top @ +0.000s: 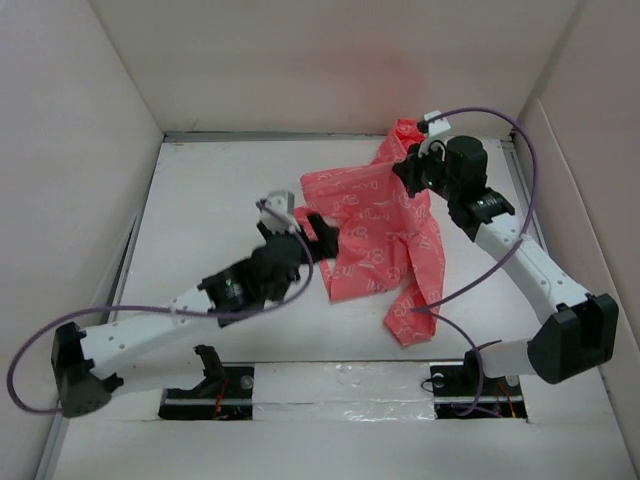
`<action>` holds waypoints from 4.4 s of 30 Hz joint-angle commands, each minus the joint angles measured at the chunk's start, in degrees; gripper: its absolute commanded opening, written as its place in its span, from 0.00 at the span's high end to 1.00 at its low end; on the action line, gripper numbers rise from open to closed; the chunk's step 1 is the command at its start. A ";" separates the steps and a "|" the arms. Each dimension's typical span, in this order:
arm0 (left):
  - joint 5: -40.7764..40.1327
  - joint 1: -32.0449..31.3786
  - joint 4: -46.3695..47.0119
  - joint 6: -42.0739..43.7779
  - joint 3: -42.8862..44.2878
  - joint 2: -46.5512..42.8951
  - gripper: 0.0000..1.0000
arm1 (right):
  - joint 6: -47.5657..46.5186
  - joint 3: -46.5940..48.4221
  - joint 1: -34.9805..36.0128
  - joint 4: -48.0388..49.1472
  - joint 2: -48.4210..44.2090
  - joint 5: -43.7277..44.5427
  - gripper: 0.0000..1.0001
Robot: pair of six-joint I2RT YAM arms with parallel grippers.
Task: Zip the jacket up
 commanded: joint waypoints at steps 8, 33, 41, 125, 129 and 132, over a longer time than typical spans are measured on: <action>39.06 31.36 33.67 -7.74 -12.84 3.29 0.01 | 3.17 -5.92 -1.91 5.84 -7.59 -8.27 1.00; 49.35 40.24 51.88 -13.89 -22.16 14.98 0.01 | 4.41 -4.60 -4.11 8.22 -9.44 -17.68 1.00; 50.05 41.48 63.80 -13.54 -23.74 18.14 0.01 | 4.58 -4.43 -4.63 7.87 -9.44 -19.96 1.00; 76.15 49.38 98.73 -26.90 -3.77 44.54 1.00 | 3.26 -1.44 -5.69 4.35 -8.56 -33.85 1.00; 74.40 49.91 89.51 -21.20 -7.03 35.05 1.00 | 3.35 -2.40 -5.69 4.35 -8.64 -33.06 1.00; 68.70 49.91 78.79 -15.22 -11.25 24.15 1.00 | 3.00 -3.45 -5.69 3.65 -9.17 -28.94 1.00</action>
